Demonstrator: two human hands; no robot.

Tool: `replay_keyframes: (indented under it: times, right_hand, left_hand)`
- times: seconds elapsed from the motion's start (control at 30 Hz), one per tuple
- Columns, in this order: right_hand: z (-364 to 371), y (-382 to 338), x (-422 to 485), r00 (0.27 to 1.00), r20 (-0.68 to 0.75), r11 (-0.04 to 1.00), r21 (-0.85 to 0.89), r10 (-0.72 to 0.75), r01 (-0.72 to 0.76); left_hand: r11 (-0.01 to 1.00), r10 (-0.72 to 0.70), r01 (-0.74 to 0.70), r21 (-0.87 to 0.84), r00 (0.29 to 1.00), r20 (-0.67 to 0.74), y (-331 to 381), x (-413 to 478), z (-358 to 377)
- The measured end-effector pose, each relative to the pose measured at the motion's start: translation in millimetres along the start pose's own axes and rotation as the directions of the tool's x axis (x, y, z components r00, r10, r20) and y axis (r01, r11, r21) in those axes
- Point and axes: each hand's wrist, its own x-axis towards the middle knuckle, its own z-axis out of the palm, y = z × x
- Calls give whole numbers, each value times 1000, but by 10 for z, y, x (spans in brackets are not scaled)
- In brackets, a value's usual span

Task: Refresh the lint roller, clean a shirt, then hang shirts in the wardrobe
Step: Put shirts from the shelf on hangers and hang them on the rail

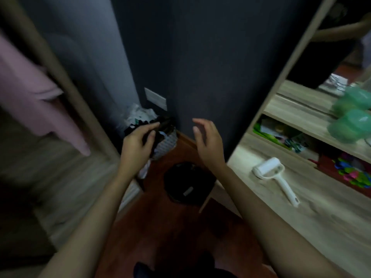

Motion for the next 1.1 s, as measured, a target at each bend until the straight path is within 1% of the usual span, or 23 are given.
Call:
replay_keyframes:
  times: [0.13, 0.23, 0.33, 0.43, 0.53, 0.63, 0.77, 0.83, 0.9, 0.97, 1.03, 1.1]
  right_hand:
    - [633, -989, 391, 989, 57, 980, 154, -134, 124]
    - [1103, -1750, 654, 962, 68, 940, 242, -265, 242]
    - [1549, -2511, 884, 912, 35, 870, 318, -409, 378]
    - [1867, -3220, 1058, 860, 8, 793, 390, -511, 468]
    - [2127, -3798, 1231, 791, -37, 700, 441, -611, 562]
    - [2364, -4305, 1442, 721, -98, 599, 487, -686, 636]
    - [2532, -4934, 1685, 648, -169, 493, 517, -743, 700]
    - [2552, -5225, 1784, 600, -233, 430, 509, -765, 746]
    - [2536, -5506, 1880, 552, -316, 358, 502, -772, 788]
    - [2499, -5779, 1975, 500, -406, 286, 481, -765, 829]
    - [2452, -6062, 2081, 466, -468, 251, 450, -751, 857]
    - [2424, -6332, 2201, 450, -484, 258, 413, -750, 874]
  left_hand:
    - [996, 46, -31, 80, 980, -191, -129, 127, -1216]
    - [982, 106, -47, 182, 939, -326, -171, 141, -2088]
    - [960, 184, -71, 271, 889, -420, -197, 153, -2876]
    - [934, 252, -77, 348, 833, -493, -178, 165, -3558]
    - [905, 324, -79, 418, 764, -558, -133, 197, -4132]
    - [864, 394, -59, 499, 696, -600, -73, 261, -4627]
    - [801, 481, -15, 599, 612, -628, 94, 321, -5155]
    - [758, 542, -12, 652, 568, -619, 211, 328, -5354]
    - [696, 623, -13, 718, 506, -596, 327, 338, -5546]
    - [632, 691, 17, 775, 440, -573, 455, 363, -5730]
    - [577, 737, 73, 813, 381, -557, 589, 413, -5911]
    - [532, 772, 124, 838, 337, -540, 730, 485, -6077]
